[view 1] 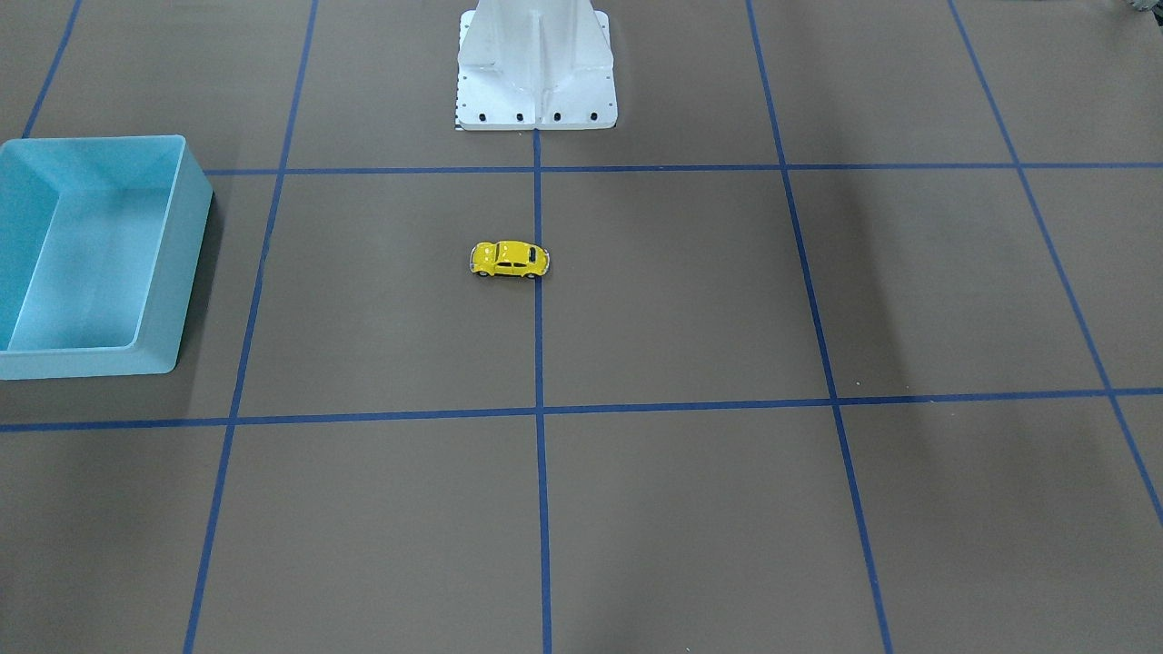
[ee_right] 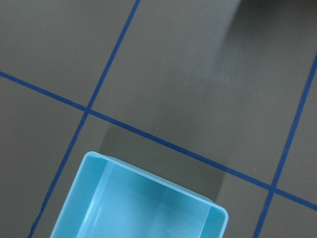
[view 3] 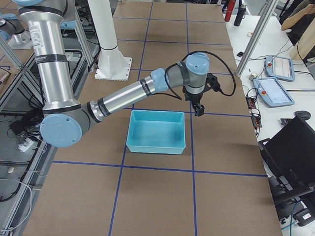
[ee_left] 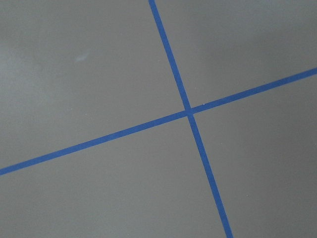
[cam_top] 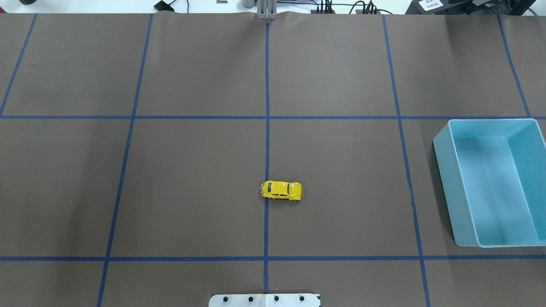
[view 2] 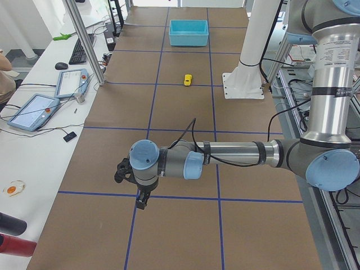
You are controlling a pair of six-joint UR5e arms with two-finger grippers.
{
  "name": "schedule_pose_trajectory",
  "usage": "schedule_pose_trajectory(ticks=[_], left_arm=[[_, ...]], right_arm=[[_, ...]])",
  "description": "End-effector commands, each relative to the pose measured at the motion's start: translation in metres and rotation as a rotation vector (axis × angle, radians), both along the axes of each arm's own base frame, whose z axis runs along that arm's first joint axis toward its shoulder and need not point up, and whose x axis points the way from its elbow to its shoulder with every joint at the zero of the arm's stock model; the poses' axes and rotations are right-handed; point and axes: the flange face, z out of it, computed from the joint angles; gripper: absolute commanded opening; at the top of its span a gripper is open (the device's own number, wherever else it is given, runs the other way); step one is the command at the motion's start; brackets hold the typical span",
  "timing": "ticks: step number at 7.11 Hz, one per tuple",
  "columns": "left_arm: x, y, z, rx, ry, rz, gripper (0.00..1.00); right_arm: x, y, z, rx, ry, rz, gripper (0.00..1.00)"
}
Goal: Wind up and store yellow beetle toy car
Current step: 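Withdraw the left arm out of view as the car rolls forward, then swing the right arm over and lower its gripper onto the car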
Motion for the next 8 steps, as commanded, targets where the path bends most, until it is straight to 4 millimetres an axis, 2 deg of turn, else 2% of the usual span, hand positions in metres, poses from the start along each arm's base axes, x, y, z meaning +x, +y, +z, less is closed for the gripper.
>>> schedule_pose_trajectory(ticks=[1,2,3,4,5,6,7,8], left_arm=[[0.001,-0.002,0.006,0.008,0.006,-0.017,1.00],[0.001,-0.001,0.008,0.007,0.007,-0.017,1.00],[0.000,0.000,0.009,0.005,0.007,-0.019,1.00],[0.001,0.000,0.013,-0.001,0.010,-0.016,1.00],[0.003,0.002,0.018,-0.013,0.035,-0.013,1.00],[0.003,0.000,0.017,-0.013,0.039,-0.014,1.00],[0.003,0.000,0.014,-0.011,0.039,-0.018,1.00],[0.002,0.002,0.017,-0.016,0.036,-0.019,0.99]], right_arm=[[-0.080,-0.020,-0.072,0.139,-0.010,-0.129,1.00],[-0.107,-0.020,-0.089,0.170,-0.013,-0.170,1.00],[-0.148,-0.018,-0.115,0.218,-0.041,-0.215,1.00],[-0.165,-0.026,-0.118,0.338,-0.080,-0.225,1.00],[-0.188,-0.023,-0.122,0.513,-0.140,-0.256,1.00],[-0.207,-0.023,-0.124,0.574,-0.136,-0.261,1.00],[-0.236,-0.010,-0.135,0.609,-0.135,-0.294,1.00],[-0.261,-0.002,-0.134,0.627,-0.115,-0.314,1.00]])
